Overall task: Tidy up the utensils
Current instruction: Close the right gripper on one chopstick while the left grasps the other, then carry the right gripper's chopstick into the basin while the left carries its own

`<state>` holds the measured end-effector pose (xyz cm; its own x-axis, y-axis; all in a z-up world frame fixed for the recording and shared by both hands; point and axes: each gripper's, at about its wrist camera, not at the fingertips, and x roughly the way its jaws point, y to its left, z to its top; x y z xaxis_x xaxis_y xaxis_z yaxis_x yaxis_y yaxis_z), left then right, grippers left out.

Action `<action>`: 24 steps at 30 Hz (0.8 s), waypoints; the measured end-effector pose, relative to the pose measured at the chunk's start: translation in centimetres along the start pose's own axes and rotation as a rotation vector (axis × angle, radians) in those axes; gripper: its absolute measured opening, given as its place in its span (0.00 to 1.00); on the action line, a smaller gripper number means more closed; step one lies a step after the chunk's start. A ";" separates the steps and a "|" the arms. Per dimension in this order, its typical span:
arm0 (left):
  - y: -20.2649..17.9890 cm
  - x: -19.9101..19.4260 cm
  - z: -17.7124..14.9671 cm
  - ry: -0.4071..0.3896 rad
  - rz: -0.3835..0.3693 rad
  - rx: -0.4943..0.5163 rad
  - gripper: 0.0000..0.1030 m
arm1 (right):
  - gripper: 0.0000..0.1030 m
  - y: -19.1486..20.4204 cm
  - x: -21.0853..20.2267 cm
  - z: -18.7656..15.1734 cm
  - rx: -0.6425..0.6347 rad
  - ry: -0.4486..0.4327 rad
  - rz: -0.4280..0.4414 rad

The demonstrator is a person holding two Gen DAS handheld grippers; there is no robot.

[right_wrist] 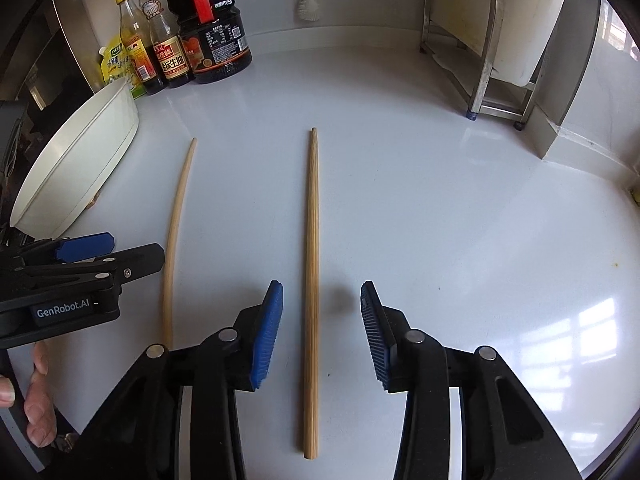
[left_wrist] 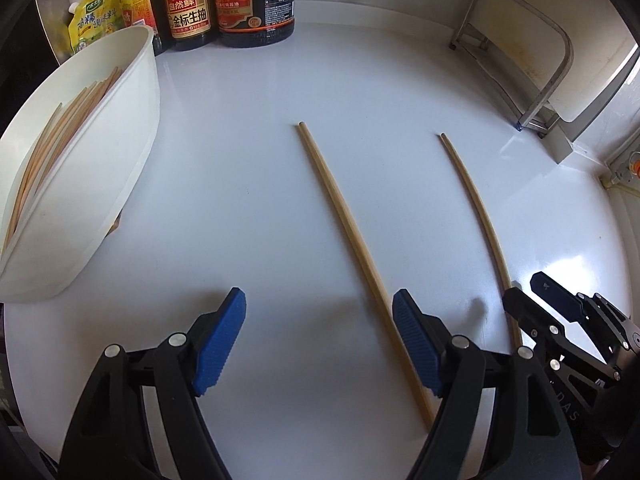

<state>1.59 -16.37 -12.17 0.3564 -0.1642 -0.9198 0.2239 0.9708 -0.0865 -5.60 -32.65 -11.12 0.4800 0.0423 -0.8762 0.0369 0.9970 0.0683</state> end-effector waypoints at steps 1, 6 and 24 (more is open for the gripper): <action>-0.1 0.0 0.1 -0.003 0.007 0.000 0.72 | 0.38 0.0 0.1 0.1 -0.004 -0.002 0.002; -0.1 0.5 0.2 -0.007 0.026 -0.004 0.72 | 0.38 0.4 1.1 0.7 -0.024 0.004 -0.033; -0.6 0.4 0.5 0.015 -0.066 0.028 0.07 | 0.06 1.3 2.2 1.1 -0.034 0.008 -0.036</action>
<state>2.09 -17.08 -12.28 0.3265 -0.2246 -0.9181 0.2714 0.9527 -0.1366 -3.49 -31.32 -12.43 0.4715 0.0063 -0.8818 0.0247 0.9995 0.0203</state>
